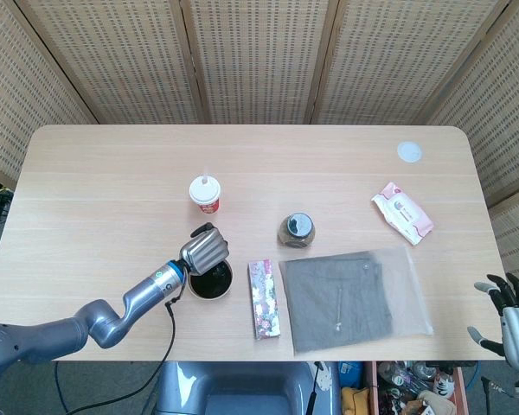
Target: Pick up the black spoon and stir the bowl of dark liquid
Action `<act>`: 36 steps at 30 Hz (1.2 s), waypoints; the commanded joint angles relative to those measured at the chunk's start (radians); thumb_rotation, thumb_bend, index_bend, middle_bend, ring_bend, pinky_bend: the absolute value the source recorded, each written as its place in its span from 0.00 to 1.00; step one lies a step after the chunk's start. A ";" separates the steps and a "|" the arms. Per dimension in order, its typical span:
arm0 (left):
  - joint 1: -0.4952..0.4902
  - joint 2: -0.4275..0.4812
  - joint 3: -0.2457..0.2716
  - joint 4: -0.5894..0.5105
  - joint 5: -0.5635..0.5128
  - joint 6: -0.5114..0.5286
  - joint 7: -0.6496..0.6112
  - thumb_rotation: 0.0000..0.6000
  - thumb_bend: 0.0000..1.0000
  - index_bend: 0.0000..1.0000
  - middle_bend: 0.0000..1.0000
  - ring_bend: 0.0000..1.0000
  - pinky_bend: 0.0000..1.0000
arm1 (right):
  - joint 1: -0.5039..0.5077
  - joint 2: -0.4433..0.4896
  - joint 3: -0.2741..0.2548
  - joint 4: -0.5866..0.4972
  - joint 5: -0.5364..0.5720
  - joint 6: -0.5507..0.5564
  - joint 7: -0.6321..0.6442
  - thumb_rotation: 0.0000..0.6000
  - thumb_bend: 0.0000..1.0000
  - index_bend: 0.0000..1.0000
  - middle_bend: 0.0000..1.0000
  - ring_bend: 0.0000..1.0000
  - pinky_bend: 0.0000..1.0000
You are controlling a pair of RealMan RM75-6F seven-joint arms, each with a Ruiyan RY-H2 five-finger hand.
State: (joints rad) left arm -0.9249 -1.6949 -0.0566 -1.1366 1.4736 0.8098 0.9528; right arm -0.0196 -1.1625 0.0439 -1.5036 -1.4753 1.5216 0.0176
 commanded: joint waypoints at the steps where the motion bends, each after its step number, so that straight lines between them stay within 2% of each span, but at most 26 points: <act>1: 0.006 0.015 0.008 -0.013 0.003 0.009 -0.007 1.00 0.43 0.67 0.85 0.79 0.79 | 0.001 0.000 0.000 -0.001 -0.002 -0.001 -0.001 1.00 0.09 0.30 0.27 0.11 0.21; 12: 0.023 0.095 0.074 -0.128 0.069 0.040 -0.040 1.00 0.43 0.67 0.85 0.79 0.79 | 0.000 -0.002 0.002 -0.001 -0.007 0.005 -0.002 1.00 0.09 0.30 0.27 0.11 0.21; 19: 0.025 0.108 0.082 -0.163 0.078 0.040 -0.029 1.00 0.43 0.67 0.85 0.79 0.79 | -0.003 -0.002 0.001 0.000 -0.009 0.009 0.000 1.00 0.09 0.30 0.27 0.11 0.21; 29: 0.009 0.060 0.043 -0.129 0.036 0.016 0.007 1.00 0.43 0.67 0.85 0.79 0.79 | -0.007 -0.002 0.002 0.003 -0.006 0.012 0.005 1.00 0.09 0.30 0.27 0.11 0.21; 36: -0.002 0.013 0.012 -0.055 -0.013 0.001 0.023 1.00 0.43 0.67 0.85 0.79 0.79 | -0.009 -0.003 0.001 0.006 -0.003 0.009 0.007 1.00 0.09 0.30 0.28 0.11 0.21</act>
State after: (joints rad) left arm -0.9240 -1.6712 -0.0368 -1.2045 1.4709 0.8144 0.9718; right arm -0.0290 -1.1653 0.0447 -1.4980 -1.4781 1.5307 0.0245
